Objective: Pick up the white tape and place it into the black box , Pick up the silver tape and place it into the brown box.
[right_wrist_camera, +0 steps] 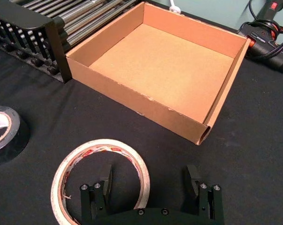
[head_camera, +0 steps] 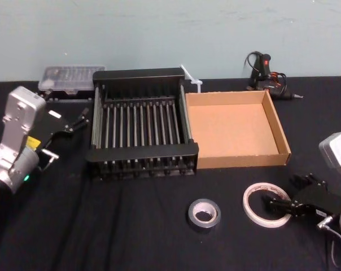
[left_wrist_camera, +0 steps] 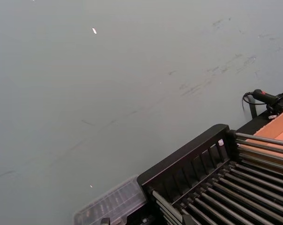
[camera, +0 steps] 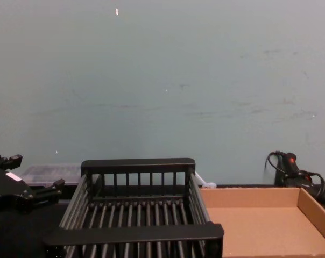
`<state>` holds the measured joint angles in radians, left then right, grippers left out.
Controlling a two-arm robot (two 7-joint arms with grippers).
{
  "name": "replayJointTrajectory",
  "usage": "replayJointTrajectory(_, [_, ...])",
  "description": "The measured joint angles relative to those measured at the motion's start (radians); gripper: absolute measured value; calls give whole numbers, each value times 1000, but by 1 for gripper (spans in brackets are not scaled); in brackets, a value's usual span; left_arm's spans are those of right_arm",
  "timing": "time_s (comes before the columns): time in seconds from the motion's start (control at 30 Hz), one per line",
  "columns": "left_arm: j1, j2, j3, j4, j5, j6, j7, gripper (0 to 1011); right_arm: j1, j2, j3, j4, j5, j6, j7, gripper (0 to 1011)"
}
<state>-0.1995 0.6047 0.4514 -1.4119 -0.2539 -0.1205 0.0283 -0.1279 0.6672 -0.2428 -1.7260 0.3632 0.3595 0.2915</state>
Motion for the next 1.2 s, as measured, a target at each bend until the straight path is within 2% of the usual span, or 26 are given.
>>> replayJointTrajectory(0.53, [0,0,0,0,0,0,0,1001,2,-28,20,16,-29,17,34,1002])
replayJointTrajectory(1.2, [0,0,0,0,0,0,0,1001,3,-36,28,23,-40,15,55,1002])
